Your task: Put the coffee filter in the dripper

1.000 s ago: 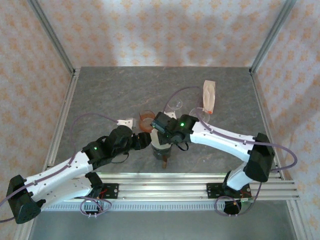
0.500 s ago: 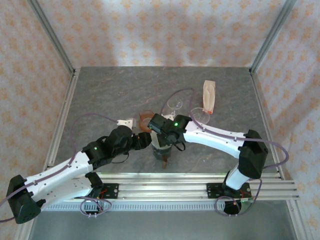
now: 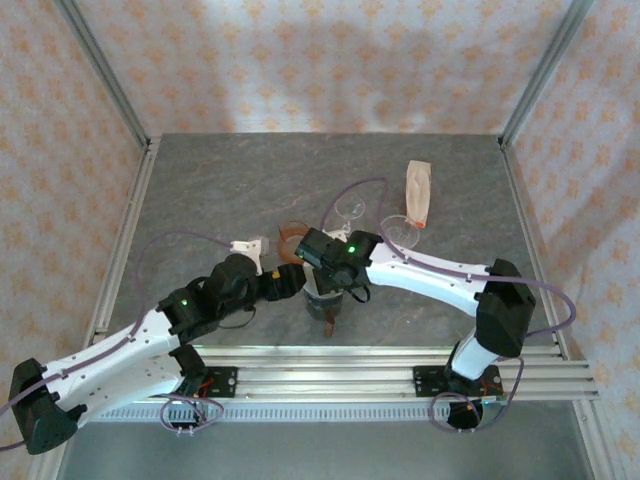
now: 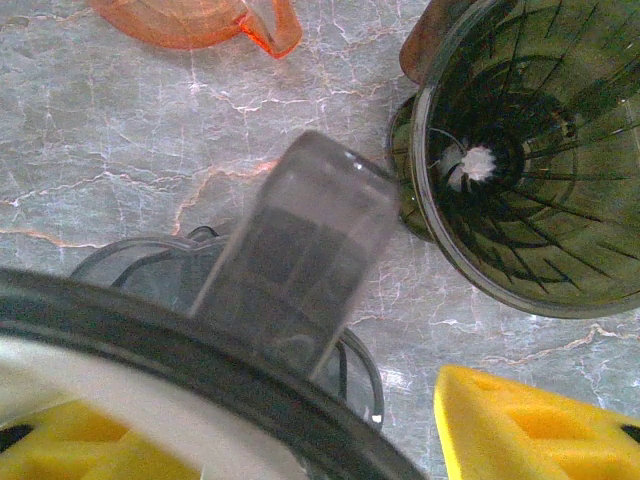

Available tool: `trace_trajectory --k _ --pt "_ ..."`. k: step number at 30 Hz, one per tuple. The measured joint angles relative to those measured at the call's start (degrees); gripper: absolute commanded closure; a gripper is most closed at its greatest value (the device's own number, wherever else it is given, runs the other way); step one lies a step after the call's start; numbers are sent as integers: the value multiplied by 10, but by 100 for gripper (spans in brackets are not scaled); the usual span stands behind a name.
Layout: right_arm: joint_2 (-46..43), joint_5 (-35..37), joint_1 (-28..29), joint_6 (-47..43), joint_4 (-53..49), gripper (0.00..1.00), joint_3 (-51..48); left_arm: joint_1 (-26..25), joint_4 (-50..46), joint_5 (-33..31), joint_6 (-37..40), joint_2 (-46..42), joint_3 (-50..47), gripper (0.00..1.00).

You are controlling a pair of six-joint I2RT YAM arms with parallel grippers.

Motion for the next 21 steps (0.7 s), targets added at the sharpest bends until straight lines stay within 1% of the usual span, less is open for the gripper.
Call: trace_trajectory --k 2,9,17,21 --pt "0 0 0 0 0 40 0 0 4 0 0 6 0 13" --pt "0 0 0 0 1 40 0 0 4 2 -2 33 -1 26" --pt "-1 0 0 3 2 40 0 0 -1 2 -2 33 -1 30" --pt "-16 0 0 5 6 40 0 0 -3 2 -2 34 -1 30"
